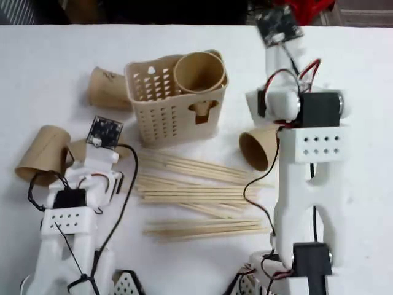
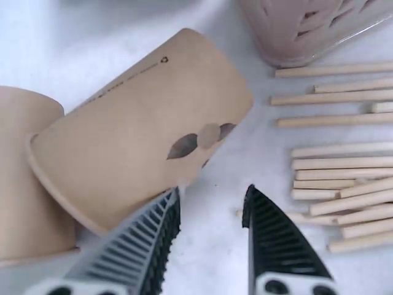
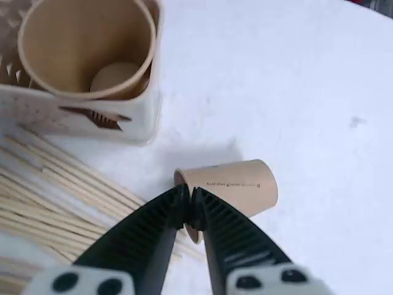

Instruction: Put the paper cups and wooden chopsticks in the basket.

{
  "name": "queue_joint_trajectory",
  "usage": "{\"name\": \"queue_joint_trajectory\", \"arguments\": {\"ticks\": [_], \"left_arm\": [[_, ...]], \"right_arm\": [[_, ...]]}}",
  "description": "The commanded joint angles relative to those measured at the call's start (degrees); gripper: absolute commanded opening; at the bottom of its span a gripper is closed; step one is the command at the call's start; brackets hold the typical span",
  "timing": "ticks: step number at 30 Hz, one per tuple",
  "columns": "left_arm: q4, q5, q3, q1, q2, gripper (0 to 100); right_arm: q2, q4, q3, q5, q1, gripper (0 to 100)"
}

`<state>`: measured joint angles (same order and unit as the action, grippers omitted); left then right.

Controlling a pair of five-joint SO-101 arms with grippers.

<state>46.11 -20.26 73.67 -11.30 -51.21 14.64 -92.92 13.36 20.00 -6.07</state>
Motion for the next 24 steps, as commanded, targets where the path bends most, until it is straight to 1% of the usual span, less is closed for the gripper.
{"name": "queue_joint_trajectory", "arguments": {"ticks": [1, 5, 8, 13, 15, 18, 24], "left_arm": [[-1.1, 0.7, 0.1, 0.6, -1.0, 18], [-1.1, 0.7, 0.1, 0.6, -1.0, 18], [-1.1, 0.6, 0.1, 0.6, -1.0, 18], [-1.1, 0.4, 0.1, 0.6, -1.0, 18], [-1.1, 0.4, 0.1, 0.6, -1.0, 18], [-1.1, 0.4, 0.1, 0.6, -1.0, 18], [-1.1, 0.4, 0.2, 0.7, -1.0, 18]], "right_arm": [[5.3, 3.5, -9.7, 3.4, 1.1, 1.6], [10.6, 13.3, -24.5, 4.4, 1.1, 1.8], [15.1, 16.6, -32.1, 7.6, 1.2, 2.6], [17.6, 19.9, -39.4, 12.0, 0.7, 16.9], [17.6, 22.0, -42.5, 15.1, 0.6, 20.8], [17.6, 26.5, -47.0, 17.3, 0.8, 21.6], [17.5, 32.1, -51.0, 17.7, 0.8, 21.9]]}}
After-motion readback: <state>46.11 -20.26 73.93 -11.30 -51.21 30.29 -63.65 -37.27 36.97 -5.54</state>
